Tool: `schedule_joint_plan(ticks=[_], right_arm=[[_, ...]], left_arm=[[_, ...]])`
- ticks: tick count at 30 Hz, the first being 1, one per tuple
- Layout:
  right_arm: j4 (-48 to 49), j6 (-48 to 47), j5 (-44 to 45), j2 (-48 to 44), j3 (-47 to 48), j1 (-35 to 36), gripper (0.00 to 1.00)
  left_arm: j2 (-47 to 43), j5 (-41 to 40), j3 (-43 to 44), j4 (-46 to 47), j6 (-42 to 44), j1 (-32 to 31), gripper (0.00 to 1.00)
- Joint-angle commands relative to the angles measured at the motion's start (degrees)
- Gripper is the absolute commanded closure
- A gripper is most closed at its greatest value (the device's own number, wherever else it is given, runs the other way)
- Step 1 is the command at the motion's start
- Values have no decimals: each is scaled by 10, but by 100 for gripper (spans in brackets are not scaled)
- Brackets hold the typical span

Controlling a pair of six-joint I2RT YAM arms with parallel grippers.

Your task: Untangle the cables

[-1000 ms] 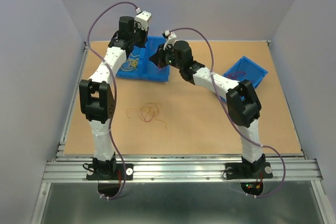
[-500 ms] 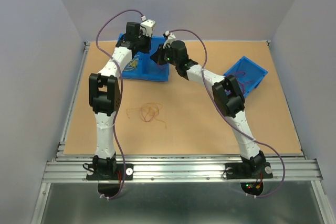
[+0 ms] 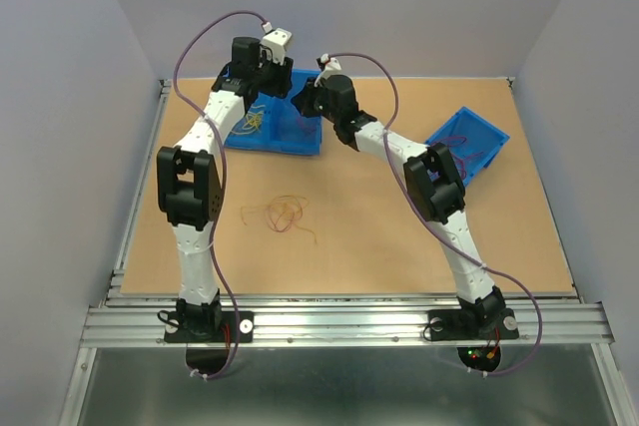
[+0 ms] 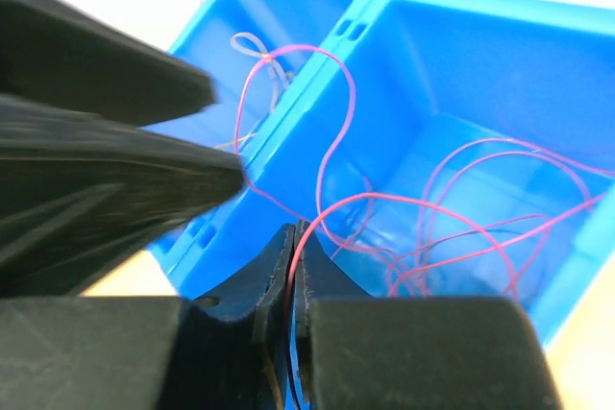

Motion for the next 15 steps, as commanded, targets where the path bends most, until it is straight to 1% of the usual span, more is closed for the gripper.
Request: schedule_joint_plan(ticks=[1, 5, 8, 10, 12, 15], right_arm=[[9, -3, 51, -5, 22, -2, 87], [6, -6, 61, -3, 26, -2, 67], [6, -7, 61, -8, 21, -1, 58], [5, -8, 61, -18, 14, 0, 42], [3, -10, 63, -35, 1, 1, 40], [4, -17, 67, -58, -22, 4, 40]], left_arm=[[-49, 17, -8, 33, -11, 2, 44], [-45, 18, -9, 32, -11, 2, 44], [-49, 16, -17, 36, -12, 5, 44], [-57, 24, -31, 42, -17, 11, 43], [-67, 30, -44, 53, -22, 18, 43], [-82, 36, -74, 59, -24, 25, 43]])
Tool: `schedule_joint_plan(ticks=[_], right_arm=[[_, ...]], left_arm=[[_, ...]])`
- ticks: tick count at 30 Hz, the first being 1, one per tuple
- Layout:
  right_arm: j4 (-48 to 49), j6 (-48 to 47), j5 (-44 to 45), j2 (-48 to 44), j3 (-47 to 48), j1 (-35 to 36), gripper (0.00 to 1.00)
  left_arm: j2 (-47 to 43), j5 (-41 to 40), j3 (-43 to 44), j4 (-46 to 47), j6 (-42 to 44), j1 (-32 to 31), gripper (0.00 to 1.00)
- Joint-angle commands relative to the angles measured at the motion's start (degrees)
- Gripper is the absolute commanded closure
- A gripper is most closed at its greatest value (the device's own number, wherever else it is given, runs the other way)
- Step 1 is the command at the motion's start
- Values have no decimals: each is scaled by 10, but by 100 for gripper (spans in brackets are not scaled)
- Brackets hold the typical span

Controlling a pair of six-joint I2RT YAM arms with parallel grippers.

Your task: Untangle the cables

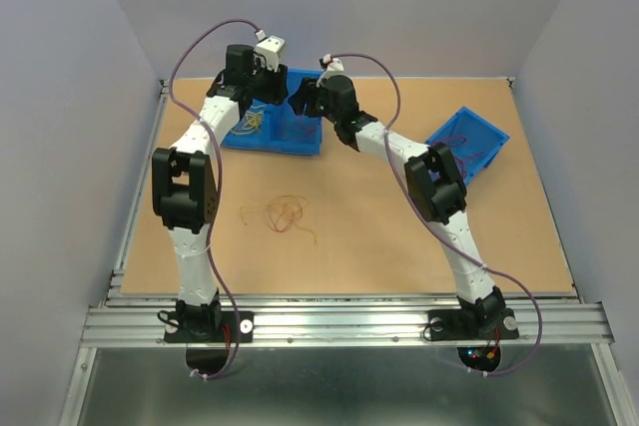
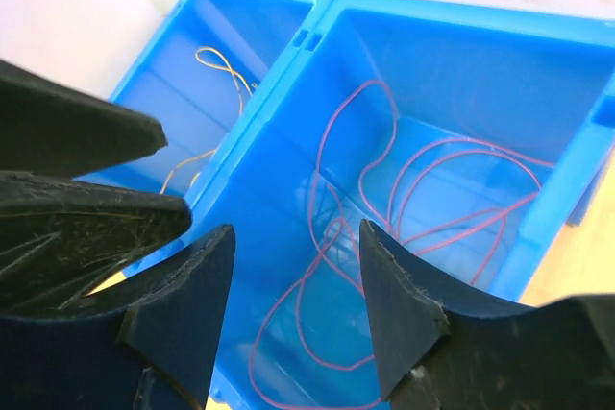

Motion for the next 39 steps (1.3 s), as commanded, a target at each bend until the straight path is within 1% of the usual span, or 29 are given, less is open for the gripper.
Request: schedule_joint_plan(ticks=[1, 3, 5, 6, 7, 8, 9, 11, 12, 13, 14, 15, 16, 17, 18, 19, 20, 21, 22, 23, 25, 26, 29, 30, 32, 33, 39], right_arm=[[9, -19, 13, -78, -43, 5, 40], [9, -24, 7, -106, -75, 7, 39], [9, -32, -21, -156, -137, 6, 37], [8, -35, -33, -175, -161, 6, 32], [8, -42, -47, -194, -217, 9, 30], [9, -46, -52, -238, -244, 10, 28], [9, -53, -57, -258, -270, 14, 28], [9, -73, -59, -299, -326, 21, 27], [9, -79, -67, -334, -374, 24, 27], [9, -87, -75, -349, -395, 31, 27], [9, -90, -90, -363, -415, 35, 26], [9, -92, -95, -379, -440, 39, 26], [11, -98, -95, -407, -484, 51, 24], [15, -99, -85, -423, -511, 57, 23], [32, -97, -79, -437, -535, 62, 20], [44, -93, -76, -463, -587, 70, 19], [70, -88, -70, -476, -612, 72, 18], [70, -82, -66, -488, -634, 73, 18], [99, -76, -66, -502, -682, 74, 18], [111, -63, -58, -523, -702, 74, 18], [141, -51, -55, -542, -740, 74, 18], [152, -40, -57, -548, -772, 74, 18], [191, -19, -56, -581, -819, 76, 18], [206, -14, -40, -595, -843, 75, 18], [212, -6, -16, -605, -862, 75, 18], [212, -3, -12, -610, -871, 75, 18], [222, 4, 4, -636, -904, 76, 18]], left_arm=[[-70, 22, -41, 31, -6, 18, 43], [-90, 22, -66, 33, 4, 18, 43], [-132, 29, -118, 41, 21, 18, 40], [-148, 35, -137, 42, 28, 17, 38], [-180, 43, -177, 39, 34, 17, 35], [-198, 42, -199, 38, 37, 17, 32], [-238, 40, -225, 44, 39, 17, 30], [-280, 50, -275, 45, 51, 17, 21], [-322, 53, -323, 39, 62, 17, 15], [-343, 62, -344, 35, 72, 17, 14], [-364, 68, -365, 26, 82, 15, 12], [-382, 74, -400, 15, 92, 14, 11], [-417, 82, -415, -15, 119, 7, 11], [-433, 88, -441, -32, 134, 2, 11], [-448, 97, -452, -50, 156, -2, 11], [-474, 120, -463, -89, 195, -13, 11], [-487, 129, -482, -110, 219, -18, 11], [-498, 136, -490, -130, 238, -26, 11], [-518, 146, -498, -163, 255, -47, 11], [-528, 143, -513, -175, 280, -60, 10], [-547, 123, -527, -193, 289, -96, 10], [-549, 115, -533, -194, 289, -135, 10], [-538, 91, -555, -180, 256, -172, 13], [-533, 88, -558, -175, 238, -179, 14], [-515, 89, -563, -166, 239, -181, 18], [-505, 77, -563, -162, 236, -184, 20], [-474, 49, -558, -143, 211, -186, 24]])
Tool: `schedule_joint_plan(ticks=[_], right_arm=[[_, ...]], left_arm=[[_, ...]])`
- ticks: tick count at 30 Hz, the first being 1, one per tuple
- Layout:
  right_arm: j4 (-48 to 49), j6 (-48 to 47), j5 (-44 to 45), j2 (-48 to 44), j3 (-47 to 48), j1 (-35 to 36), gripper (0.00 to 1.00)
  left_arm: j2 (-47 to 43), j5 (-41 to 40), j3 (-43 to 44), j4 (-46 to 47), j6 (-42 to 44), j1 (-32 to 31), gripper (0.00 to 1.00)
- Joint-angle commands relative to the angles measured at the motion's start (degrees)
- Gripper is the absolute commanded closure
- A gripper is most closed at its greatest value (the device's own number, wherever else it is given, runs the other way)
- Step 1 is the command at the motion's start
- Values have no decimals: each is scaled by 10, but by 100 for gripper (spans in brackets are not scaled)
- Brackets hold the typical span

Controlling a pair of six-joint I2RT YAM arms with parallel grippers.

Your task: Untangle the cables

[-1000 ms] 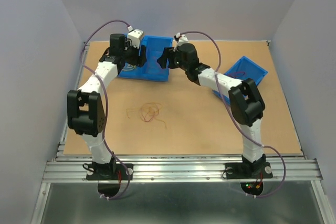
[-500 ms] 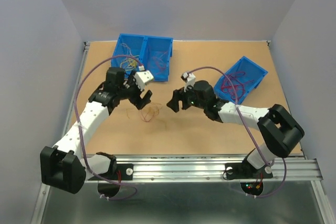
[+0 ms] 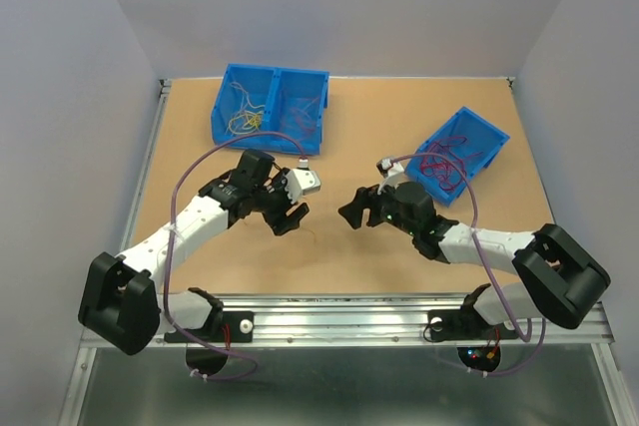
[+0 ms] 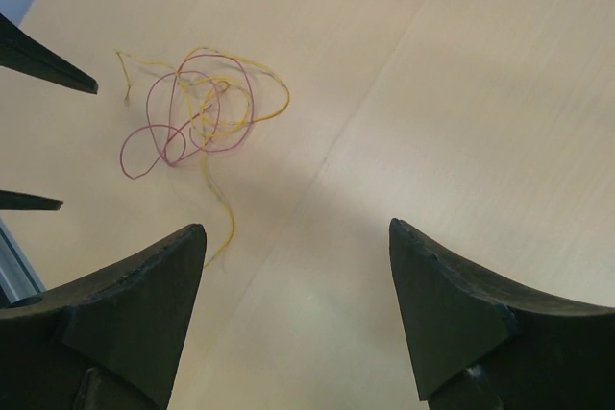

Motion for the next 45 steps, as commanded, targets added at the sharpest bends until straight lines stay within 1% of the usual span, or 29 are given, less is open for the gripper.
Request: schedule_joint_plan(ticks=[1, 3, 4, 6, 9, 12, 13, 14, 15, 16, 20, 21, 23, 24, 26, 33, 35, 39, 43, 45], right_arm=[[59, 11, 28, -32, -32, 2, 18], [62, 13, 31, -38, -36, 1, 18], [62, 13, 30, -39, -37, 1, 18], [62, 13, 25, -41, -37, 2, 19], [62, 12, 23, -41, -38, 1, 19], [67, 11, 21, -39, -39, 1, 19], [67, 10, 21, -38, -39, 2, 19], [68, 10, 21, -35, -38, 2, 19], [69, 9, 17, -32, -35, 1, 19], [72, 5, 13, -20, -34, 1, 19], [106, -19, -42, 21, -24, 1, 19], [134, -22, -67, 29, -25, 1, 19], [157, -32, -93, 52, -21, 2, 18], [179, -34, -97, 57, -20, 3, 18], [187, -45, -105, 73, -5, 7, 18], [200, -86, -117, 120, 51, 26, 18], [201, -86, -112, 139, 68, 28, 19], [229, -82, -125, 154, 65, 32, 18], [277, -81, -134, 174, 67, 39, 18], [278, -83, -119, 187, 82, 40, 18]], left_arm=[[25, -27, 4, 25, -25, -4, 27], [40, -30, 9, 24, -28, -4, 32], [49, -34, 11, 24, -29, -5, 36], [61, -33, 13, 22, -29, -6, 40], [70, -41, 16, 24, -35, -6, 43], [84, -44, 20, 24, -36, -8, 55], [90, -40, 21, 21, -34, -8, 66], [91, -37, 22, 18, -32, -9, 73], [92, -35, 24, 17, -30, -11, 82], [91, -35, 25, 12, -24, -15, 100], [56, -28, 32, 2, -4, -18, 100], [44, -25, 40, -4, -1, -18, 100], [17, 1, 63, -31, 11, -18, 100], [3, 11, 74, -44, 13, -18, 100], [-6, 29, 94, -72, 13, -18, 100], [-20, 34, 182, -130, 12, -19, 100], [-30, 32, 210, -138, 4, -19, 100], [-51, 32, 260, -132, -31, -18, 100], [-58, 61, 319, -130, -69, -19, 100], [-54, 72, 361, -134, -91, -19, 100]])
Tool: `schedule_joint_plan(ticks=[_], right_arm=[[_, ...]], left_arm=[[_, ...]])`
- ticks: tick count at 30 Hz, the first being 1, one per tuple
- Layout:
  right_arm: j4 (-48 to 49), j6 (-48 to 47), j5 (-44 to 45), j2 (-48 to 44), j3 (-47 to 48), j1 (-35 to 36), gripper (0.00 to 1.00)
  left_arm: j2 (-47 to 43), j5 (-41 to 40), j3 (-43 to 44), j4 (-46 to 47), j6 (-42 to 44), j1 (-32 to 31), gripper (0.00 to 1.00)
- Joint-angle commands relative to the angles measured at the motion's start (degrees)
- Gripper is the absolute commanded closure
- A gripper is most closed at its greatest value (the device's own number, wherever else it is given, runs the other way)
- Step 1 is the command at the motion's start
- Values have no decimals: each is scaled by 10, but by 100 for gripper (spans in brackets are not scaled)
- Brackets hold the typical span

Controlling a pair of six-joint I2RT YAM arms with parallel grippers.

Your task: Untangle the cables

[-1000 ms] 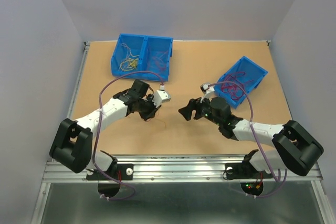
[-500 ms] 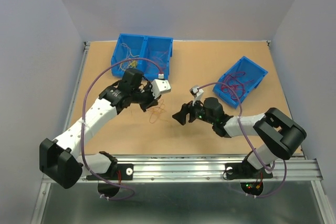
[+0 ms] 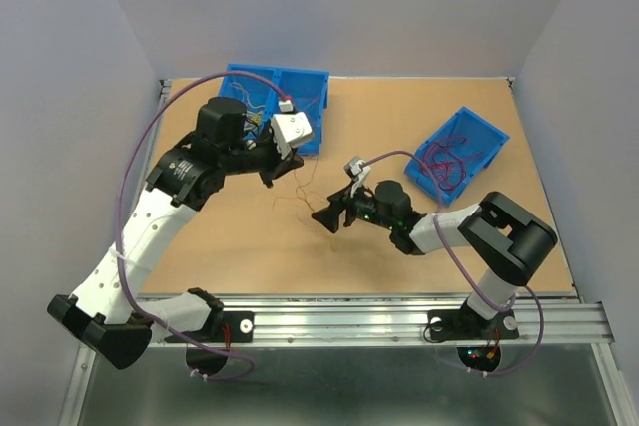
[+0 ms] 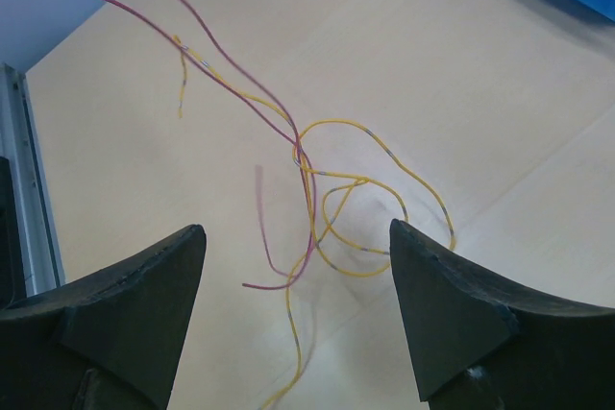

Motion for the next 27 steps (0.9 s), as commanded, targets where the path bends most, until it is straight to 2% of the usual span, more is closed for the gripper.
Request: schedule_joint_plan(ticks=[1, 7, 12, 15, 18, 19, 21, 22, 25, 27], right_arm=[[72, -14, 7, 24, 41, 10, 18], [76, -20, 2, 80, 103, 22, 19], [77, -13, 22, 120, 123, 30, 27], [78, -5, 24, 133, 118, 32, 39], [83, 2, 28, 132, 100, 35, 64], [85, 4, 32, 130, 94, 34, 80], [90, 9, 33, 121, 72, 36, 96], [91, 10, 34, 117, 63, 36, 100], [96, 14, 38, 98, 29, 36, 99], [97, 20, 41, 82, 2, 36, 99]], left_arm=[[-16, 41, 87, 2, -55, -3, 100], [21, 68, 191, -4, -94, -3, 100], [28, 29, 280, 39, -131, -3, 100], [24, -14, 318, 86, -157, -3, 100], [10, -81, 326, 150, -182, -3, 100], [3, -100, 325, 165, -184, -3, 100], [0, -154, 322, 195, -187, -2, 100], [2, -185, 324, 203, -183, -3, 100], [9, -241, 322, 220, -160, -3, 100], [14, -339, 319, 235, -146, -3, 100]])
